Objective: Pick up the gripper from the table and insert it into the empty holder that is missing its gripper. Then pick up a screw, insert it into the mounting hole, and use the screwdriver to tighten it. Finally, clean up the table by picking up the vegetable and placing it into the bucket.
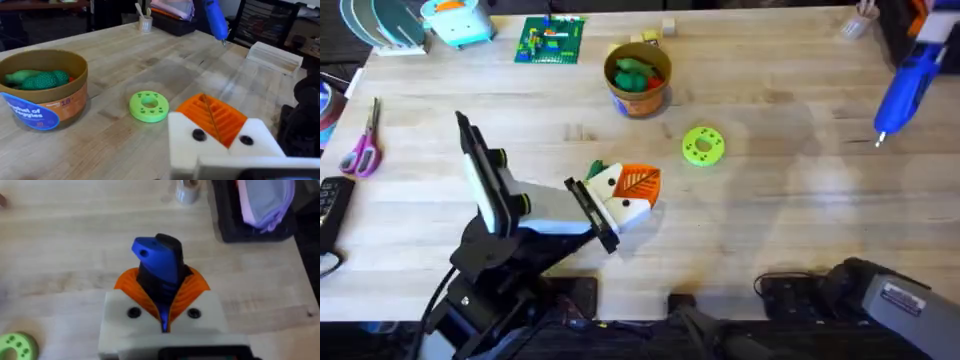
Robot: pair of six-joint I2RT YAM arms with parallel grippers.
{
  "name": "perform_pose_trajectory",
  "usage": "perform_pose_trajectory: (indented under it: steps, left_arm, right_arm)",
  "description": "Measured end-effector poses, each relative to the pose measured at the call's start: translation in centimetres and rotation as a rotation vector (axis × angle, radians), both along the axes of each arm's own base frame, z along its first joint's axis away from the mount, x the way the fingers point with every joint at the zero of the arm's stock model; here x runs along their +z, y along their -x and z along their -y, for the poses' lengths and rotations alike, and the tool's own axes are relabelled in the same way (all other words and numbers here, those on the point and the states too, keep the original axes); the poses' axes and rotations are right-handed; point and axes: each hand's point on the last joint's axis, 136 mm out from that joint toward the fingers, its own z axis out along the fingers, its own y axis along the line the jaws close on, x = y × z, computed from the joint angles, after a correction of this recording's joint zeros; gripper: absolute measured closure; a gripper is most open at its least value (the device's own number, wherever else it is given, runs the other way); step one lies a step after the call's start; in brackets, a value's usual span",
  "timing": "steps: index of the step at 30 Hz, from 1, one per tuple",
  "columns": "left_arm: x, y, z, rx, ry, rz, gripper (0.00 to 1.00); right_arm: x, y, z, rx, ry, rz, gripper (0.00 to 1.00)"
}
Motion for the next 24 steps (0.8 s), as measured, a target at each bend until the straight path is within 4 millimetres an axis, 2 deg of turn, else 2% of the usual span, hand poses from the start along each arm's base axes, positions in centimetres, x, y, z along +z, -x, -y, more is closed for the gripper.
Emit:
perform_pose_trajectory:
  steps: [3,6,8,10,14,20,24]
  left_arm:
    - [0.0,0.0,0.0,0.000,0.000,0.000,0.995]
    - [0.0,0.0,0.0,0.000,0.000,0.000,0.995]
    - [0.0,0.0,0.0,0.000,0.000,0.000,0.995]
    - [0.0,0.0,0.0,0.000,0.000,0.000,0.995]
    - [0.0,0.0,0.0,0.000,0.000,0.000,0.995]
    - [0.0,0.0,0.0,0.000,0.000,0.000,0.995]
    - [0.0,0.0,0.0,0.000,0.000,0.000,0.995]
  right_arm:
    - [4.9,-0.8,-2.5,0.047,-0.018,0.195,0.979]
    - [10.0,-1.2,-6.7,0.151,-0.036,0.427,0.979]
    - [12.3,-0.7,-9.9,0.235,-0.066,0.557,0.979]
    - [13.8,0.2,-13.2,0.327,-0.111,0.668,0.979]
    - [14.4,1.9,-18.9,0.496,-0.225,0.797,0.979]
    - [12.2,3.0,-27.1,0.734,-0.402,0.772,0.979]
    - [12.9,4.9,-31.8,0.928,-0.490,0.805,0.979]
